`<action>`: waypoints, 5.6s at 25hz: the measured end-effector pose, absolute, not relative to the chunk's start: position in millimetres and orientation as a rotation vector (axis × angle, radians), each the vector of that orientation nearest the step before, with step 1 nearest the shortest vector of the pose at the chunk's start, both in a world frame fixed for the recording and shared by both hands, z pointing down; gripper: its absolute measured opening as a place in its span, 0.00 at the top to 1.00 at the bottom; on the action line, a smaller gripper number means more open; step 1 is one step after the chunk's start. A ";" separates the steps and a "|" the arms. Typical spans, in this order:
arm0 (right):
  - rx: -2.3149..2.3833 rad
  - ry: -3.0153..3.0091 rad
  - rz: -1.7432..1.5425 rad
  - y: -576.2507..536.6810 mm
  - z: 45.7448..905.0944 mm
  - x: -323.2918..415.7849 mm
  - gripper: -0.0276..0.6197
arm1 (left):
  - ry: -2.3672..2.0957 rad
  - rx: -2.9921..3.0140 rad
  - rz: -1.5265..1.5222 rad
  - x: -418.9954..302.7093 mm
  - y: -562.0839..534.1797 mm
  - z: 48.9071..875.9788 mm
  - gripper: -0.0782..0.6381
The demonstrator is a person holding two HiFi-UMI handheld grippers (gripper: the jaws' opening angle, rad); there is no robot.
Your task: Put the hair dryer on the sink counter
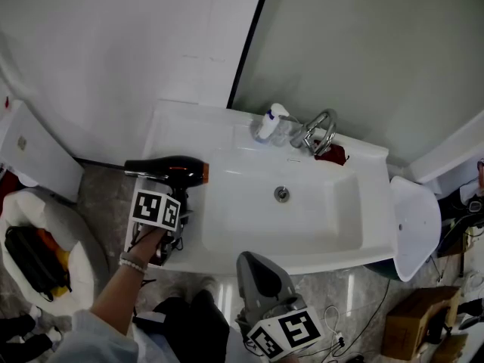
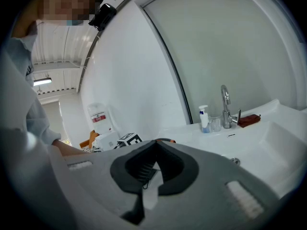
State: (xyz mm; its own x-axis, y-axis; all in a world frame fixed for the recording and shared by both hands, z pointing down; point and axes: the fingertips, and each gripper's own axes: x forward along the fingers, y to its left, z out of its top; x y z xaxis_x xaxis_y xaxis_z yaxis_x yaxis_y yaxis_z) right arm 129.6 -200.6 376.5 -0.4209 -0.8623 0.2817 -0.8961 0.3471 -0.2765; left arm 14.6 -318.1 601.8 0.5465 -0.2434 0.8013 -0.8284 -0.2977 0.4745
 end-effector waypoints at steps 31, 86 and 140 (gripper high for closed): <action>1.596 -2.521 0.603 -196.3 377.5 112.1 0.96 | -0.811 2.004 0.557 3.2 -302.3 578.6 0.39; 1.596 -2.545 0.496 -192.2 351.9 68.2 0.96 | -0.912 2.280 0.290 -35.4 -284.0 453.7 0.88; 1.617 -2.644 0.364 -88.0 305.7 65.9 0.96 | -1.027 2.613 0.081 -29.2 -104.0 309.7 0.88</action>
